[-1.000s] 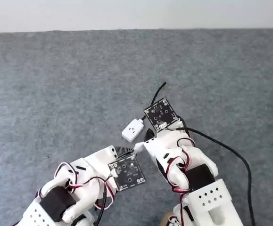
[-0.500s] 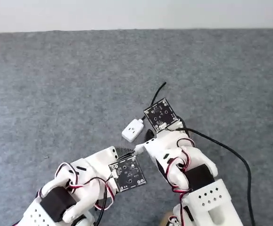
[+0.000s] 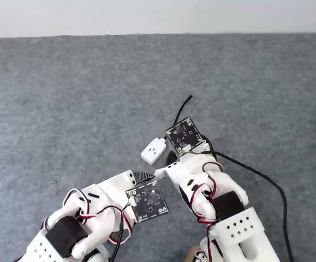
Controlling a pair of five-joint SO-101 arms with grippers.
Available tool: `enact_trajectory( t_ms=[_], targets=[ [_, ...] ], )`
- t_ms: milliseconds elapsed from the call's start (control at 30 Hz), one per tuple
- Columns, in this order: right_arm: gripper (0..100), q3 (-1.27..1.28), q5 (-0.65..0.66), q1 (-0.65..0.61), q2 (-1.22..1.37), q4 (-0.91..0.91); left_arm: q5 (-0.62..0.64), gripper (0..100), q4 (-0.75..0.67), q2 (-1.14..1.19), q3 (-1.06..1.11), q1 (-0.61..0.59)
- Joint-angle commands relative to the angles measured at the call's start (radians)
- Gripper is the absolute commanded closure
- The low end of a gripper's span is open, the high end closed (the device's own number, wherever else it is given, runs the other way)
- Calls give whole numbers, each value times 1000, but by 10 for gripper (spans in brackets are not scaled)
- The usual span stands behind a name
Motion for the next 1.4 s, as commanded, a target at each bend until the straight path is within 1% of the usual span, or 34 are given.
enact_trajectory(
  t_ms=[0, 200, 333, 433, 533, 633, 767, 933, 1033, 1167, 1267, 1367],
  targets=[
    [684, -2, -9, -59, -5, -21, 9, 988, 2, -8, -59, 15],
    [684, -3, -8, -51, -12, -15, 9, 988, 2, -8, -58, 12],
    [684, -9, -8, 44, -15, -13, 8, 987, 2, -8, -54, -3],
    [684, -18, -8, 114, -15, -8, 6, 987, -6, -8, -58, -68],
    [684, -72, -8, 183, -15, 74, 6, 987, -25, -8, -58, -147],
    [684, -107, -8, 251, -15, 154, 9, 987, -49, -2, -53, -195],
    [684, -94, -8, 318, -15, 171, 11, 987, -64, 2, -59, -209],
    [684, -57, -8, 331, -15, 165, 11, 987, -63, 8, -85, -209],
    [684, -57, -6, 335, -15, 166, 5, 987, -63, 92, -113, -209],
    [684, -57, 34, 337, -15, 170, -14, 987, -66, 315, -203, -209],
    [684, -58, 43, 352, -15, 170, -103, 987, -61, 454, -300, -209],
    [684, -94, 91, 426, -15, 170, -204, 987, -61, 545, -367, -204]
  ],
)
